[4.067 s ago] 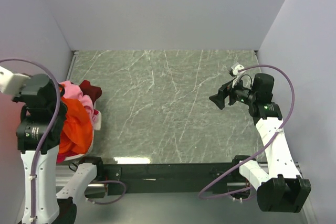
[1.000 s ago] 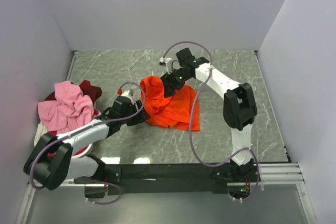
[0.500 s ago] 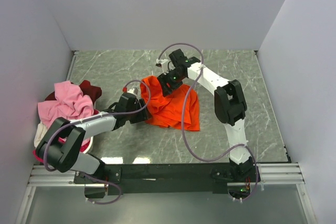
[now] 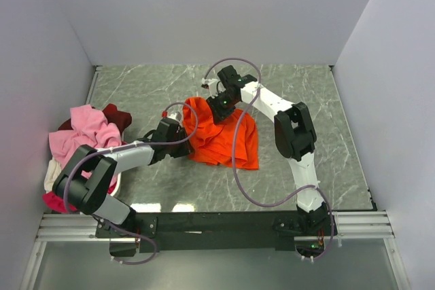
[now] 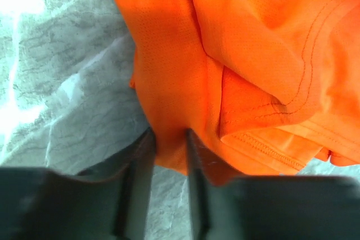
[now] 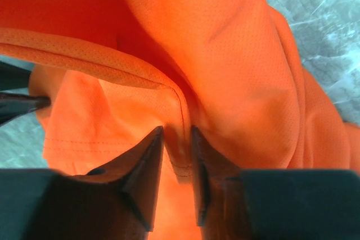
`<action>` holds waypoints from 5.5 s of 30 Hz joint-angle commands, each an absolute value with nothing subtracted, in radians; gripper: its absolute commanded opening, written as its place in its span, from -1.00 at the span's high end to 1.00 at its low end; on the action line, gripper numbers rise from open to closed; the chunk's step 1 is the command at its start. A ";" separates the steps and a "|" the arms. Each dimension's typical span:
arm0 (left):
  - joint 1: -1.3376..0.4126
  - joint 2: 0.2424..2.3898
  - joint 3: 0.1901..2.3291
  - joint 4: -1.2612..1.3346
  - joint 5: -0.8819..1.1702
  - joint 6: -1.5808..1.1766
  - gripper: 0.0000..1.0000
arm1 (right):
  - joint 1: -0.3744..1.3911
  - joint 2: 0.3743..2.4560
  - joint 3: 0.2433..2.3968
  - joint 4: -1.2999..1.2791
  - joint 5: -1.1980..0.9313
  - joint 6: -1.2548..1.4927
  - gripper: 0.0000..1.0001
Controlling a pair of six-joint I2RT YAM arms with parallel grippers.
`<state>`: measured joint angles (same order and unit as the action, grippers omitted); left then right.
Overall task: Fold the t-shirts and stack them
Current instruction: Flatten the tshirt out
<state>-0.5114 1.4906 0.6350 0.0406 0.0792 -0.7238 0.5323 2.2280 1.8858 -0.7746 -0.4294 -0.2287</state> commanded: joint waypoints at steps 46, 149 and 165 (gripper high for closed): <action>-0.132 1.221 1.318 0.118 0.652 -0.502 0.99 | -0.026 1.218 1.859 -0.554 -0.410 -0.570 1.00; -0.230 1.837 1.558 -0.307 0.301 -0.310 -0.65 | -0.028 1.568 1.164 -0.855 -0.514 -0.597 0.35; -0.212 2.477 2.181 -0.408 0.380 -0.321 -0.45 | -0.095 1.551 1.221 -0.792 -0.649 -0.531 0.33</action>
<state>-0.2108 2.4485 2.0956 -0.4145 0.3275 -0.3107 -0.0891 1.5951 1.2114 -0.8146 -0.6071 -0.5430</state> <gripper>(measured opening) 0.725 0.335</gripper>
